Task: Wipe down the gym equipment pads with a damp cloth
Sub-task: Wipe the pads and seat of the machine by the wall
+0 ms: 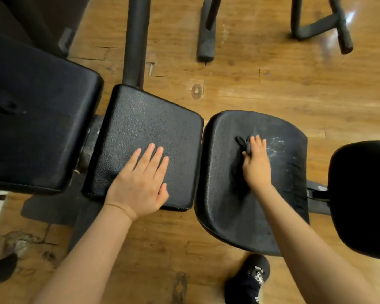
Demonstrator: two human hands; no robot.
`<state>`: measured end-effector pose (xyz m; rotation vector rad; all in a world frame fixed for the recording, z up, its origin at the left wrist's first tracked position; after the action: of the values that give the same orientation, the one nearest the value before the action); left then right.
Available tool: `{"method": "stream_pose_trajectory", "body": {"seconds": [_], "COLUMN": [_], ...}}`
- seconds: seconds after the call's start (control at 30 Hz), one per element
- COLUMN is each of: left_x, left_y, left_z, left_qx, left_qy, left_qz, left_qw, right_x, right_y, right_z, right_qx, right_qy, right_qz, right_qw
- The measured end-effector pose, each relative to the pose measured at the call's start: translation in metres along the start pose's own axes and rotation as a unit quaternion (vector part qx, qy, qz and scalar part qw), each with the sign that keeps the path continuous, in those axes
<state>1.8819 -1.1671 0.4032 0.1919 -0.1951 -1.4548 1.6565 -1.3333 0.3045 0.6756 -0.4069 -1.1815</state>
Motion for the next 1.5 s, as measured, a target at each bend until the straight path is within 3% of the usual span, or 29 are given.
{"method": "stream_pose_trajectory", "body": {"seconds": [0.17, 0.33, 0.87, 1.03, 1.27, 1.5], "left_x": [0.001, 0.001, -0.002, -0.003, -0.003, -0.004], "left_y": [0.001, 0.001, 0.000, -0.001, -0.002, -0.003], "left_z": [0.001, 0.000, -0.003, -0.005, -0.003, 0.000], "left_qx": [0.001, -0.001, -0.010, -0.004, -0.007, -0.014], "left_qy": [0.007, 0.003, -0.028, -0.031, -0.035, -0.021], "left_qz": [0.002, 0.007, 0.004, -0.003, -0.008, -0.006], "left_qw": [1.000, 1.000, 1.000, 1.000, 0.999, 1.000], "right_x": [0.078, 0.078, -0.165, -0.193, -0.170, -0.047], "right_y": [-0.003, -0.005, -0.021, -0.024, -0.025, -0.029], "right_z": [0.017, 0.021, -0.004, -0.007, -0.004, 0.009], "right_qx": [-0.043, -0.032, 0.003, -0.010, -0.015, -0.011], "right_qy": [0.020, 0.030, 0.027, 0.017, 0.035, 0.014], "right_qz": [-0.002, 0.009, 0.038, 0.044, 0.036, 0.007], "right_qw": [0.999, 0.999, 0.999, 0.999, 0.999, 1.000]}}
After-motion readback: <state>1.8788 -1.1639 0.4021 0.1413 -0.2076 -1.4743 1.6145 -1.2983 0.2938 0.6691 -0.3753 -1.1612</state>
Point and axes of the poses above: each hand's wrist, its own x-axis towards the middle knuckle, its own z-axis out of the back of the hand, y = z × x, the point moved 1 cm from there along x, towards the middle knuckle, and after that the axes turned 11 degrees about z, right-handed, at the moved point
